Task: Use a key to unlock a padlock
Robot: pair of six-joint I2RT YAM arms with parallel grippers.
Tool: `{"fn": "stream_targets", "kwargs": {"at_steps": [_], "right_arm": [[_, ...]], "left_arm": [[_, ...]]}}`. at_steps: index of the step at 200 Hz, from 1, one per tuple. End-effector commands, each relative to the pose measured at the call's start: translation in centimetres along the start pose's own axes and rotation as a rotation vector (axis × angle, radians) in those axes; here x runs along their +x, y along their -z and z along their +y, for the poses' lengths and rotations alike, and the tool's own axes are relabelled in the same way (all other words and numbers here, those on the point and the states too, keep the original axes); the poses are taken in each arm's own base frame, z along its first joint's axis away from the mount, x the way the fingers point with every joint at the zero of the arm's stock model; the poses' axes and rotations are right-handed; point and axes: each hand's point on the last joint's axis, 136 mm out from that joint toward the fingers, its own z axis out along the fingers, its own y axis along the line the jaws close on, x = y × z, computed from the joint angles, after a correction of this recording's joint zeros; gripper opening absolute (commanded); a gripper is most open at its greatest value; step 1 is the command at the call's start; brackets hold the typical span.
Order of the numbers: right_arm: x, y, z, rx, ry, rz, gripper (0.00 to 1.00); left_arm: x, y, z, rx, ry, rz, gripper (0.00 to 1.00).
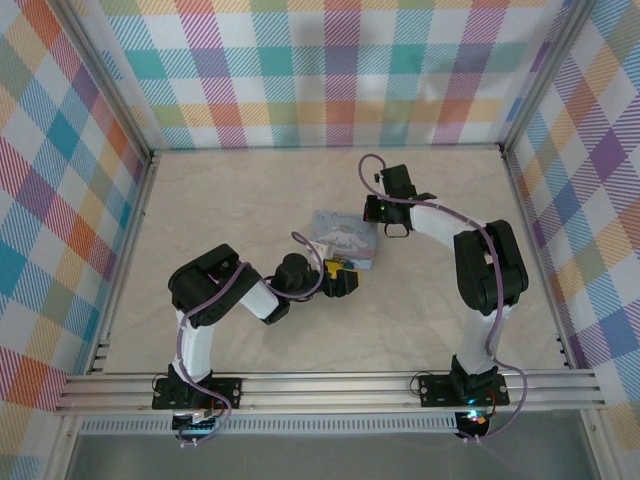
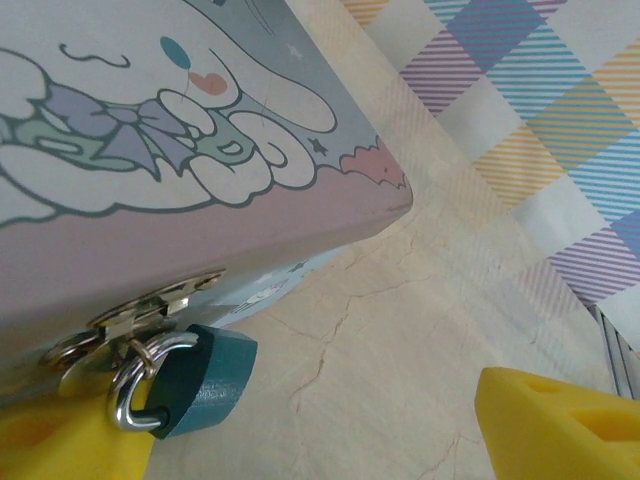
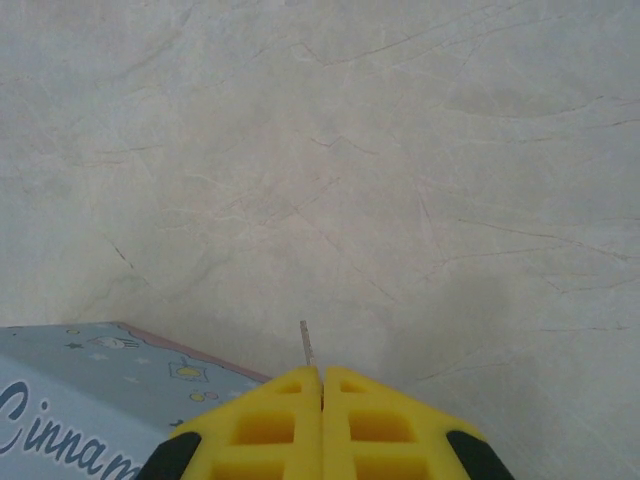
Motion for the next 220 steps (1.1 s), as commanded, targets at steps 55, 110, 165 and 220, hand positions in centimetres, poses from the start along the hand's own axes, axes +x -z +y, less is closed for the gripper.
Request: {"fn": "stream_targets", "kwargs": {"at_steps": [55,110,165,220], "right_arm": [[2.2,-0.5,0.3,-0.013,-0.001,0.063,0.00],[2.2,-0.6,0.3,-0.018,-0.005,0.064,0.00],[2.1,-0.4,0.4,-0.020,-0.004,0.062,0.00],[2.2,-0.2,0.3,-0.010,0.005,0.061,0.00]], "left_arm": [[-0.6,-1.6,-1.2,0.061,0.022,-0.034,0.77],[-0.1,-1.7,-1.7,0.092,0.047,-0.007,0.66],[0.1,-2.7,-0.8,0.051,0.063,0.009,0.75],[0.7,-2.7,-0.7,0.066,0.095,0.015,0.70]]}}
